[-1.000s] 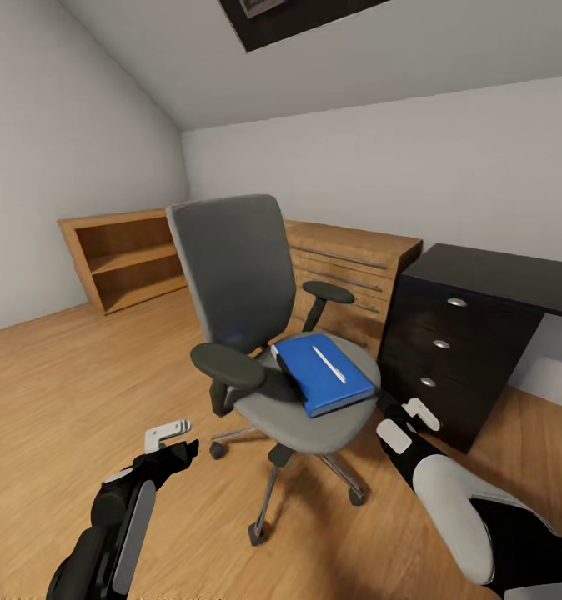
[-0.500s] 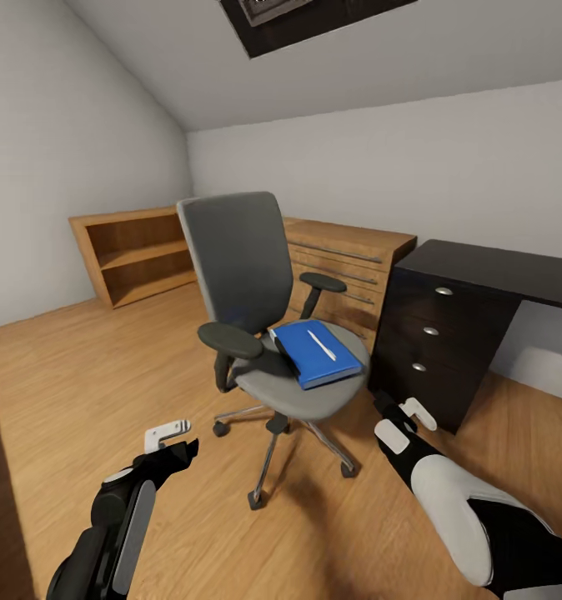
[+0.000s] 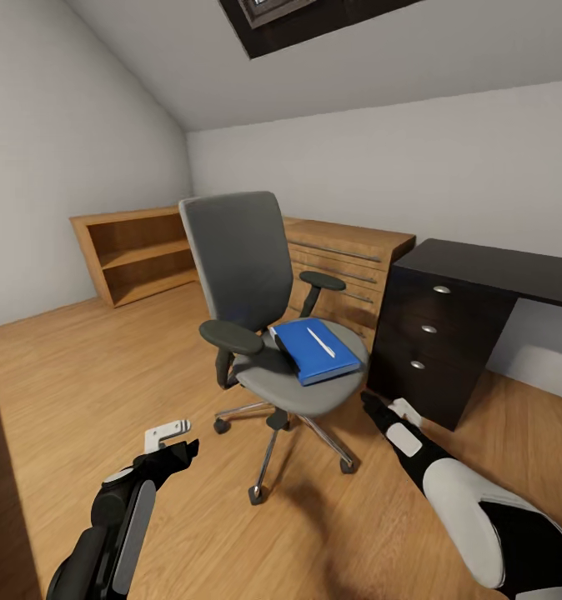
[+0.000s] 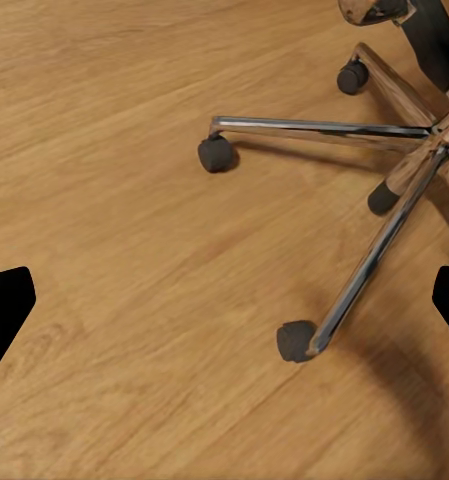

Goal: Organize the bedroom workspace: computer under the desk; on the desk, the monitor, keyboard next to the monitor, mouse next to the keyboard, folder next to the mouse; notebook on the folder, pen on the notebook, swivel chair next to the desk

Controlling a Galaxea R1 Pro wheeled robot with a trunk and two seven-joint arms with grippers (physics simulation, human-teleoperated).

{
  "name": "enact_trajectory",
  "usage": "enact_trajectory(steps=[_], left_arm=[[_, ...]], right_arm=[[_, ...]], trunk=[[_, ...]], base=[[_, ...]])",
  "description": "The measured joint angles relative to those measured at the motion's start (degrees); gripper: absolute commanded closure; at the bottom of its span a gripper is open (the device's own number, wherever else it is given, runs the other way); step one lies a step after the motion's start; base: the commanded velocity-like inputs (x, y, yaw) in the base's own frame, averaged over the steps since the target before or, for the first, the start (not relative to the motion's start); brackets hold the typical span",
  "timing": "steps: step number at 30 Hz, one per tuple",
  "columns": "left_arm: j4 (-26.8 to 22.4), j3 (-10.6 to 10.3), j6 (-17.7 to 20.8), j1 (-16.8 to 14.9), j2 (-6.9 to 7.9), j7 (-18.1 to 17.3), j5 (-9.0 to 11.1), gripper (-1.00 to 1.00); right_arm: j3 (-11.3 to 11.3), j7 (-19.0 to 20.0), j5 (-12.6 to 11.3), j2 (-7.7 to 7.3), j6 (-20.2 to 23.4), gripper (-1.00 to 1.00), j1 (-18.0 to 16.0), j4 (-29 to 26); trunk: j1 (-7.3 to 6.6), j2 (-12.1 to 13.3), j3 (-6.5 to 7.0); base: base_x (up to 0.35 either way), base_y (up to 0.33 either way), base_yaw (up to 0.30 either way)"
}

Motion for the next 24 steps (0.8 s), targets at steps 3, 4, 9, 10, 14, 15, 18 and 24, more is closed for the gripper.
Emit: enact_trajectory(steps=[3, 4, 9, 10, 14, 15, 18, 24], left_arm=[[0.0, -0.1, 0.0, 0.0, 0.0, 0.0, 0.0, -1.0], [0.0, -0.1, 0.0, 0.0, 0.0, 0.0, 0.0, -1.0], [0.0, -0.1, 0.0, 0.0, 0.0, 0.0, 0.0, -1.0], [0.0, -0.1, 0.0, 0.0, 0.0, 0.0, 0.0, -1.0], [0.0, -0.1, 0.0, 0.0, 0.0, 0.0, 0.0, -1.0], [0.0, -0.1, 0.0, 0.0, 0.0, 0.0, 0.0, -1.0], [0.0, -0.2, 0.0, 0.0, 0.0, 0.0, 0.0, -1.0], [0.0, -0.2, 0.0, 0.0, 0.0, 0.0, 0.0, -1.0]], right_arm=[[0.2, 4.2, -2.7, -1.35, 5.2, -1.0, 0.1, 0.1], [0.2, 5.0, -3.2, -1.57, 5.9, -1.0, 0.1, 0.1], [0.2, 8.2, -4.8, -2.28, 9.1, -1.0, 0.1, 0.2], [0.2, 8.3, -4.8, -2.29, 9.2, -1.0, 0.1, 0.2], [0.2, 8.5, -4.9, -2.26, 9.9, -1.0, 0.1, 0.2], [0.2, 8.5, -5.0, -2.26, 10.2, -1.0, 0.1, 0.2], [0.2, 8.6, -5.1, -2.24, 11.8, -1.0, 0.1, 0.2], [0.2, 8.6, -5.2, -2.02, 13.5, -1.0, 0.1, 0.2]], trunk=[[0.0, 0.0, 0.0], [0.0, 0.0, 0.0], [0.0, 0.0, 0.0], [0.0, 0.0, 0.0], [0.0, 0.0, 0.0], [0.0, 0.0, 0.0], [0.0, 0.0, 0.0], [0.0, 0.0, 0.0]], base=[[0.0, 0.0, 0.0], [0.0, 0.0, 0.0], [0.0, 0.0, 0.0], [0.0, 0.0, 0.0], [0.0, 0.0, 0.0], [0.0, 0.0, 0.0], [0.0, 0.0, 0.0], [0.0, 0.0, 0.0]])
